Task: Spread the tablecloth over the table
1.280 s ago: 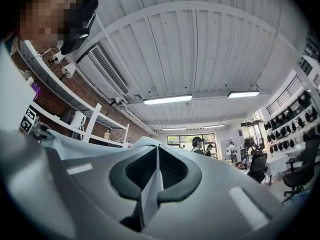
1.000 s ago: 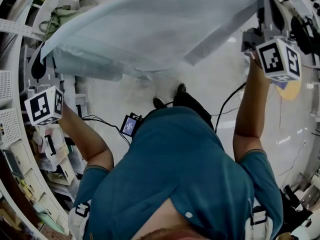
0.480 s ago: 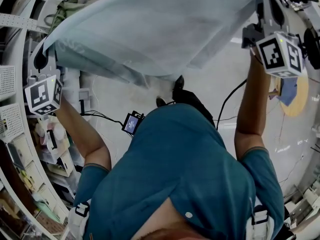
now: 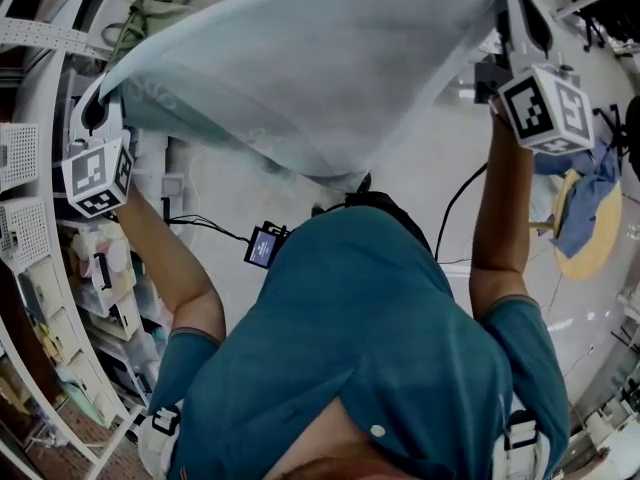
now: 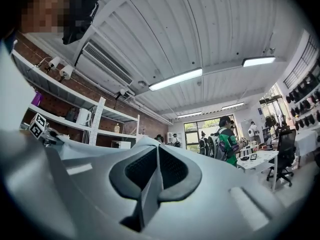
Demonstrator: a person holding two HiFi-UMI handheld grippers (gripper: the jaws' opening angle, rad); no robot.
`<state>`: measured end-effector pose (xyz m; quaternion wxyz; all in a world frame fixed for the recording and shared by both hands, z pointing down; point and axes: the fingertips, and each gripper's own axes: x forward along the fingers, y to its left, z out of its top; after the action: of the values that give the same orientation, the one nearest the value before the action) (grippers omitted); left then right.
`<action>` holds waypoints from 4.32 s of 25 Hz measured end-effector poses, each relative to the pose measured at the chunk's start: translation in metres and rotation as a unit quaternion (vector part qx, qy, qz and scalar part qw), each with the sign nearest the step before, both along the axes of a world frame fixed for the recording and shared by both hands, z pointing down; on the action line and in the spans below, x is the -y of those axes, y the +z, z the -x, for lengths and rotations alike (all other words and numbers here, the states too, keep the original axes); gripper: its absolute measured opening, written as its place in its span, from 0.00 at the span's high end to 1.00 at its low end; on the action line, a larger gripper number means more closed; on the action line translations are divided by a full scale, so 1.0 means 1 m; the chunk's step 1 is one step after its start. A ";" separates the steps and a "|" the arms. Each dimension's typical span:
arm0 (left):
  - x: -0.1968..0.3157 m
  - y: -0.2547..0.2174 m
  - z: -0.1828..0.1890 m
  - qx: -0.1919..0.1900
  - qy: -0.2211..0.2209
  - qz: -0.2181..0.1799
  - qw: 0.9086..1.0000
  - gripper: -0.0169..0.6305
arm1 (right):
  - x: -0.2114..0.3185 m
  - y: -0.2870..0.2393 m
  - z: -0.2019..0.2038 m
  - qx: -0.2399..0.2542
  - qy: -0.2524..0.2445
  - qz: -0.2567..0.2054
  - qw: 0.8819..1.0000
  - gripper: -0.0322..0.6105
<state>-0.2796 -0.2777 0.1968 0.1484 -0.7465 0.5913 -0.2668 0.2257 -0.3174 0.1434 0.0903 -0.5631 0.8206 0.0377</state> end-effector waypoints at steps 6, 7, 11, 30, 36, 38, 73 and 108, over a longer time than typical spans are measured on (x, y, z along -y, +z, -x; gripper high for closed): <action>0.026 0.016 0.003 -0.012 -0.036 0.001 0.999 0.97 | 0.038 0.018 0.001 0.000 -0.012 0.013 1.000 0.93; 0.029 0.018 0.004 -0.015 -0.041 0.001 0.999 0.97 | 0.043 0.021 0.002 0.000 -0.013 0.015 1.000 0.93; 0.041 0.031 0.003 -0.022 -0.055 0.006 0.998 0.97 | 0.061 0.031 0.002 -0.002 -0.009 0.023 1.000 0.93; 0.135 0.118 0.009 -0.059 -0.043 0.049 0.996 0.96 | 0.124 0.108 0.006 -0.022 0.050 0.073 0.996 0.93; 0.157 0.154 0.011 -0.063 -0.039 0.075 0.994 0.96 | 0.144 0.145 0.008 -0.036 0.067 0.105 0.992 0.93; 0.164 0.166 0.015 -0.064 -0.039 0.084 0.994 0.96 | 0.151 0.156 0.013 -0.045 0.069 0.116 0.990 0.93; 0.234 0.388 0.051 -0.121 -0.072 0.281 0.949 0.90 | 0.234 0.349 0.051 -0.126 0.108 0.274 0.947 0.92; 0.212 0.389 0.049 -0.145 -0.062 0.291 0.944 0.70 | 0.205 0.456 0.043 -0.200 0.129 0.456 0.858 0.61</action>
<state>-0.3286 -0.4893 0.5854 -0.1794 -0.7497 0.5482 -0.3245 0.1832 -0.5228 0.5992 -0.3481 -0.6225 0.6662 -0.2180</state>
